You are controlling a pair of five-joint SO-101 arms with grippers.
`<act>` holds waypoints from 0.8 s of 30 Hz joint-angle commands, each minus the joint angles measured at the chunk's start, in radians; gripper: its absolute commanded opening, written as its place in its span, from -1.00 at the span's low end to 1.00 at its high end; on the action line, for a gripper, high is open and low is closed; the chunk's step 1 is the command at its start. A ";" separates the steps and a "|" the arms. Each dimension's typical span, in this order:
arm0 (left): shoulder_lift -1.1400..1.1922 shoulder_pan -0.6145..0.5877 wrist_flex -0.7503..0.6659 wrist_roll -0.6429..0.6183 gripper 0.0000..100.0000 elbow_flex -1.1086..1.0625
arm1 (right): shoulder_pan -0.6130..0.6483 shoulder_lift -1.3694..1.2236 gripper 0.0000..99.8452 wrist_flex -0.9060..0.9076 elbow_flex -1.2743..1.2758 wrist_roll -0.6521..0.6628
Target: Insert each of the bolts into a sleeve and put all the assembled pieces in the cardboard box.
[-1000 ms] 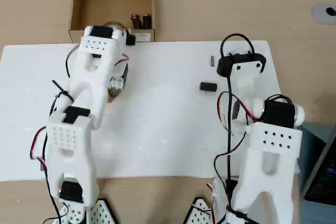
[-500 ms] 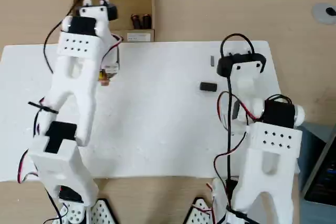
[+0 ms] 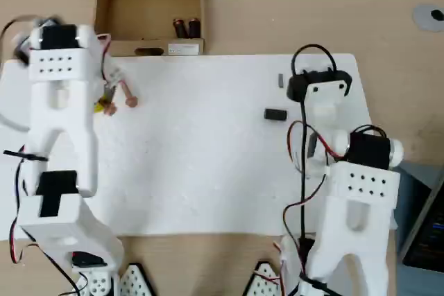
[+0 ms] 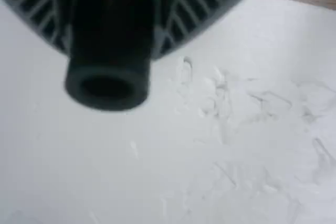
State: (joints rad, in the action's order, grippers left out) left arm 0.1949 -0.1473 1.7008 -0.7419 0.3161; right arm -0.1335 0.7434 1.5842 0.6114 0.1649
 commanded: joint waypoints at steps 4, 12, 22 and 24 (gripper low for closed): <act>-0.058 -0.052 -0.006 -0.321 -0.99 -0.115 | -0.008 0.027 -0.98 -0.014 0.002 0.000; -0.058 -0.086 -0.011 -0.766 -0.99 -0.164 | -0.007 0.022 -0.98 -0.015 0.002 0.000; -0.058 -0.084 -0.020 -0.776 -0.99 -0.173 | -0.013 0.025 -0.98 -0.015 0.007 0.000; -0.058 -0.084 -0.020 -0.753 -0.99 -0.175 | -0.012 0.025 -0.98 -0.017 0.019 0.000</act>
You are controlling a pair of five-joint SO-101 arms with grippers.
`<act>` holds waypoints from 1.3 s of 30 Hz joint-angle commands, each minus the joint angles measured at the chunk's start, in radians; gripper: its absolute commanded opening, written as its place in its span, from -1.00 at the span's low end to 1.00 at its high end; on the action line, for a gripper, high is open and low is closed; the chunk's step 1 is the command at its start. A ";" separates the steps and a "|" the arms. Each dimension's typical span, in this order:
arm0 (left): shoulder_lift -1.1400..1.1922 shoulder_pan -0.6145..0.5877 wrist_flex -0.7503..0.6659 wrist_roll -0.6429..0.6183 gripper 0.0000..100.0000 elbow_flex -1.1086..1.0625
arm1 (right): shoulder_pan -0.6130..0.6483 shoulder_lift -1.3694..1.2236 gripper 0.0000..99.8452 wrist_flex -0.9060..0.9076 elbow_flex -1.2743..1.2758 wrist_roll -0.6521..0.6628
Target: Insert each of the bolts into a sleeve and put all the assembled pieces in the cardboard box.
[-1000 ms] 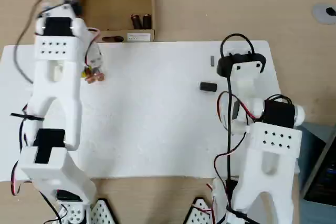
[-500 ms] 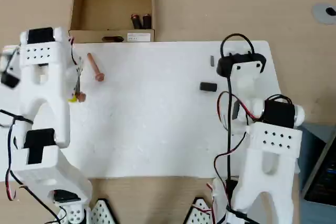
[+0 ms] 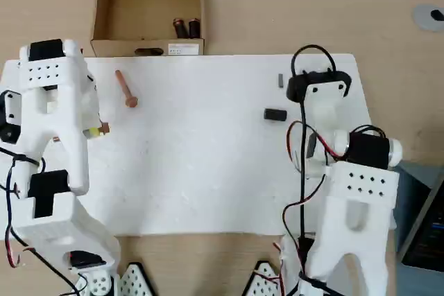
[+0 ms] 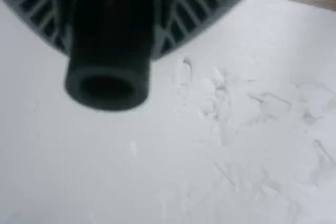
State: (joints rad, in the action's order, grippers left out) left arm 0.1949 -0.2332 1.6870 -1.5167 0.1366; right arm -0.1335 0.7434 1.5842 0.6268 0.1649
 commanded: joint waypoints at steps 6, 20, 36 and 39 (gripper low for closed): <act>-0.058 0.003 -0.002 0.029 -0.81 0.005 | -0.013 0.025 -0.98 -0.017 0.004 0.000; -0.067 0.003 0.000 0.147 -0.46 0.015 | -0.013 0.025 -0.98 -0.017 0.004 0.000; -0.065 -0.003 0.000 0.928 -0.46 0.006 | -0.007 0.025 -0.98 -0.017 0.005 0.000; -0.058 -0.008 0.002 1.117 -0.46 0.006 | -0.007 0.025 -0.98 -0.026 0.008 0.000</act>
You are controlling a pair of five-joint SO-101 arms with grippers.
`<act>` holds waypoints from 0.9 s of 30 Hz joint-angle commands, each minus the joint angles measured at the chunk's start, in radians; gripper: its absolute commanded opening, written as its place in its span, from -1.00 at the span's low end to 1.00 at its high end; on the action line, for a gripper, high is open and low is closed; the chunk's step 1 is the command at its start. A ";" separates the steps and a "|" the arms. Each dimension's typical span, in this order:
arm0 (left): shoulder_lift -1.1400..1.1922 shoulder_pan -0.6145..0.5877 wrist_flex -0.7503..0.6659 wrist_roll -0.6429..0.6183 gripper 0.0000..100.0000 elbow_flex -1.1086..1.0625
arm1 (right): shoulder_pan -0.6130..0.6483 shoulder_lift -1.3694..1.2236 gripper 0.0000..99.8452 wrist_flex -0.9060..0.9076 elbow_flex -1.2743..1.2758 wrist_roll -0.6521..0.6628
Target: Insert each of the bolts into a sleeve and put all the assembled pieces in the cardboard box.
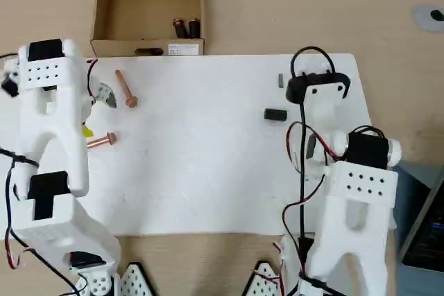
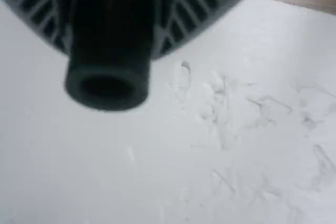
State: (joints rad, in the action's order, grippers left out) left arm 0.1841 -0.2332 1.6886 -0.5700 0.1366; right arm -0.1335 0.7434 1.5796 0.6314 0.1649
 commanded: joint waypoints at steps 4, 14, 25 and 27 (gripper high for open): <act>-0.047 -0.018 0.000 0.353 -0.46 0.005 | -0.007 0.025 -0.98 -0.025 0.004 0.000; -0.056 -0.029 0.058 0.910 -0.46 0.012 | -0.007 0.025 -0.98 -0.023 0.004 0.000; -0.409 -0.060 0.068 1.126 -0.46 -0.281 | -0.007 0.025 -0.98 -0.025 0.004 0.000; -0.503 -0.060 0.066 1.151 -0.46 -0.339 | -0.007 0.025 -0.98 -0.025 0.004 0.000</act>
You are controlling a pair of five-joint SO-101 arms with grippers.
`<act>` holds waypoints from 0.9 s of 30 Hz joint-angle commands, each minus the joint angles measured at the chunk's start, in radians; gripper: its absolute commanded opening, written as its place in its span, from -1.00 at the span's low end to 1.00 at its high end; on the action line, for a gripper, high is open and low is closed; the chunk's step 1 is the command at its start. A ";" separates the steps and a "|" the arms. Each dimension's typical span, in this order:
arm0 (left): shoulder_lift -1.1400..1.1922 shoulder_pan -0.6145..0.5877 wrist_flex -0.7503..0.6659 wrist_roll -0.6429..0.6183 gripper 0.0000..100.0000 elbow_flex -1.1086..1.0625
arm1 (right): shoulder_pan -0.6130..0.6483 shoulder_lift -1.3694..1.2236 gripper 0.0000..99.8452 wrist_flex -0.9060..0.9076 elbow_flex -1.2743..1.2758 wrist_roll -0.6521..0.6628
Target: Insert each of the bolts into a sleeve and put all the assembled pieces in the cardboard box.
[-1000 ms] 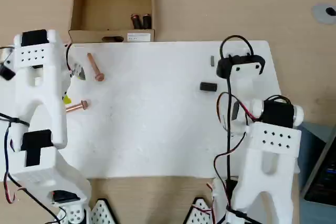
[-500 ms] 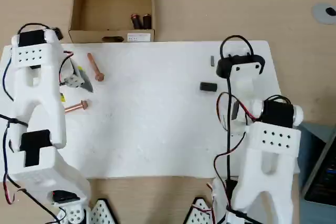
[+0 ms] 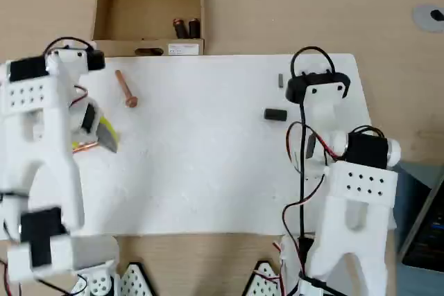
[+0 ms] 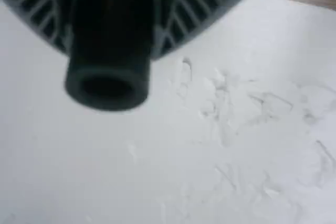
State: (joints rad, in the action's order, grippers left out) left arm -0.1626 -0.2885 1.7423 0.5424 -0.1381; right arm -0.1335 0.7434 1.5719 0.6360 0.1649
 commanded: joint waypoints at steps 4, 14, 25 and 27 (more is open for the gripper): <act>-0.286 -0.012 0.012 0.071 -0.46 -0.115 | -0.007 0.025 -0.98 -0.017 -0.001 0.000; -0.332 0.015 0.009 0.219 -0.46 -0.253 | -0.007 0.025 -0.98 -0.017 -0.001 0.002; -0.325 0.017 -0.161 0.351 -0.46 -0.267 | -0.007 0.024 -0.98 -0.044 0.025 0.000; -0.295 0.018 -0.163 0.368 -0.46 -0.267 | -0.007 0.025 -0.98 -0.052 0.031 0.000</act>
State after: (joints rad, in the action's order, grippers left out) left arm -0.4649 -0.2777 1.5980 0.8846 -0.4097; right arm -0.1335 0.7434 1.5413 0.6651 0.1649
